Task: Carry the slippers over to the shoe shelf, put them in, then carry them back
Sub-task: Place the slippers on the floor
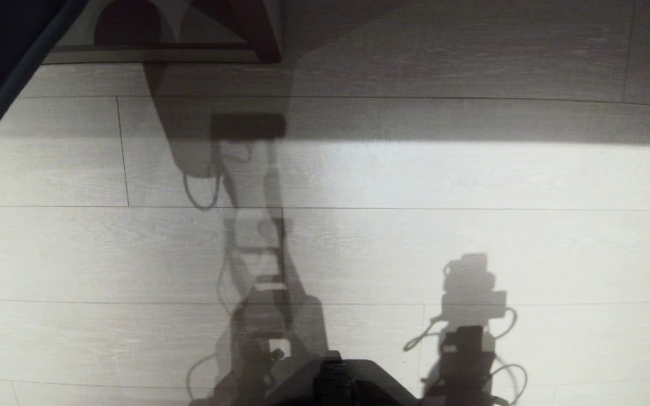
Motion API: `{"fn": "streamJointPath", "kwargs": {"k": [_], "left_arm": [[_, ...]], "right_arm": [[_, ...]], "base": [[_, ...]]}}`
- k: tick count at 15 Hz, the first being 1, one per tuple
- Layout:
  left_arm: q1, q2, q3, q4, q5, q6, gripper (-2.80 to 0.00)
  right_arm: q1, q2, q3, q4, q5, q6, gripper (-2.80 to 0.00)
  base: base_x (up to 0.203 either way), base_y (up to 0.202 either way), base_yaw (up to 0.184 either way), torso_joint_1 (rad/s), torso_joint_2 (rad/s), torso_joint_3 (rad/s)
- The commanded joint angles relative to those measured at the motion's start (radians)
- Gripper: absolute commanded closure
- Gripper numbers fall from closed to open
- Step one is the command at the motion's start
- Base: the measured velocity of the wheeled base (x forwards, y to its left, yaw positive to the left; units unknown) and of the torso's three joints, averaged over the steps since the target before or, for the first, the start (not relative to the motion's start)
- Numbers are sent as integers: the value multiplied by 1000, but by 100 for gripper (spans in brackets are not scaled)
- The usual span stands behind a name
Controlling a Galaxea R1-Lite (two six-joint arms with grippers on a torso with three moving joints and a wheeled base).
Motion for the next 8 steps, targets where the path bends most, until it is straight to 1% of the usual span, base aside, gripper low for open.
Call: {"fn": "streamJointPath", "kwargs": {"k": [1,5,8], "left_arm": [[0,-183,85,29,-21,0,0],[0,-359,228,106,-75,3,0],[0,-478,356,112,-86,15,0]], "right_arm": [[0,-2,0,0,0,-1,0],[1,-2,0,0,1,-1,0],[0,-2,0,0,1,-1,0]], "base": [[0,0,0,0,0,0],[0,0,0,0,0,0],[0,0,0,0,0,0]]}}
